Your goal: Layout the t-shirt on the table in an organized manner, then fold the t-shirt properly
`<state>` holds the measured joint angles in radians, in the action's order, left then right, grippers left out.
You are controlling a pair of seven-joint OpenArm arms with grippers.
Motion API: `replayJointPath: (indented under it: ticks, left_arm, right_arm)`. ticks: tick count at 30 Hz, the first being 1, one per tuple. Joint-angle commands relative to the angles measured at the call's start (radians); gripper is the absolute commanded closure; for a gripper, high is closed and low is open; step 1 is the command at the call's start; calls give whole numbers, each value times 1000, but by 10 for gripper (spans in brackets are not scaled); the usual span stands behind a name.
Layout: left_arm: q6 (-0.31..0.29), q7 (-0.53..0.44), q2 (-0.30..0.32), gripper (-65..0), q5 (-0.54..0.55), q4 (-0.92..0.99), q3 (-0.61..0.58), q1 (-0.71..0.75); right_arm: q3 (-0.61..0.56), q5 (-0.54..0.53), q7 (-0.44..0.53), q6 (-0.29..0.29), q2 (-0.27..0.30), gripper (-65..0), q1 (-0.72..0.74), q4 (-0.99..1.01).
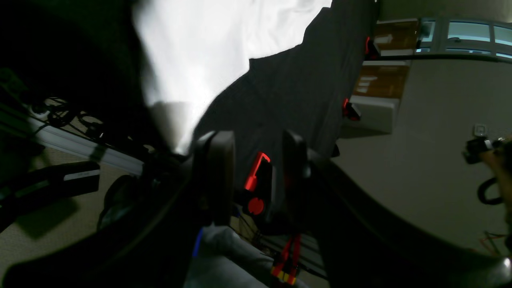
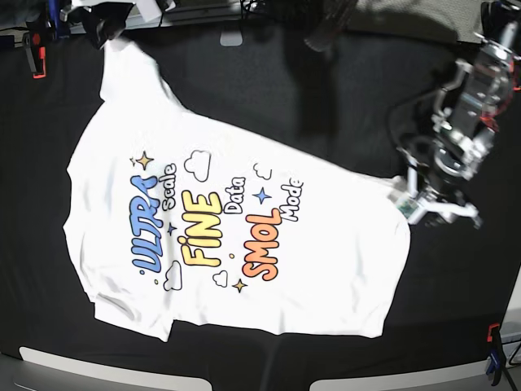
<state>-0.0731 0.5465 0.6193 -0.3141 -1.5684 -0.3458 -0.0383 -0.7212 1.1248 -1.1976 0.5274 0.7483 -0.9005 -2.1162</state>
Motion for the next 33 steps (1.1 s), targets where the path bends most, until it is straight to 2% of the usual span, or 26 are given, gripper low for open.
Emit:
replayJointPath:
  ticks: [1, 4, 8, 13, 17, 19, 22, 24, 26, 28, 33]
  left_arm:
    - [16, 13, 30, -215, -6, -15, 10, -18]
    - [16, 97, 64, -215, -5, -16, 10, -14]
    - [16, 207, 65, -215, 3, -19, 10, -11]
    - [16, 239, 66, -215, 43, -80, 10, 36]
    - [16, 235, 71, -215, -44, -214, 10, 144]
    - [16, 231, 91, -215, -51, -294, 10, 206]
    - [16, 181, 130, -215, -51, -390, 10, 307]
    - [16, 89, 146, -215, -48, -410, 10, 362]
    - [15, 4, 145, -215, -16, -399, 10, 391]
    - [13, -31, 143, -215, 33, -381, 10, 398]
    - [12, -85, 110, -218, -4, -327, 10, 378]
  right_arm:
    - [0, 27, 4, 6, 8, -198, -11, -16]
    - [0, 27, 4, 6, 8, -198, -11, -16]
    - [0, 27, 5, 6, 8, -198, -11, -16]
    - [0, 27, 5, 6, 8, -198, -11, -16]
    - [0, 27, 5, 6, 8, -198, -11, -16]
    - [0, 27, 5, 6, 8, -198, -11, -16]
    - [0, 27, 5, 6, 8, -198, -11, -16]
    - [0, 27, 5, 6, 8, -198, -11, -16]
    - [0, 27, 9, 6, 8, -198, -11, -16]
    - [1, 27, 9, 6, 8, -198, -11, -16]
    - [1, 27, 12, 6, 8, -198, -10, -16]
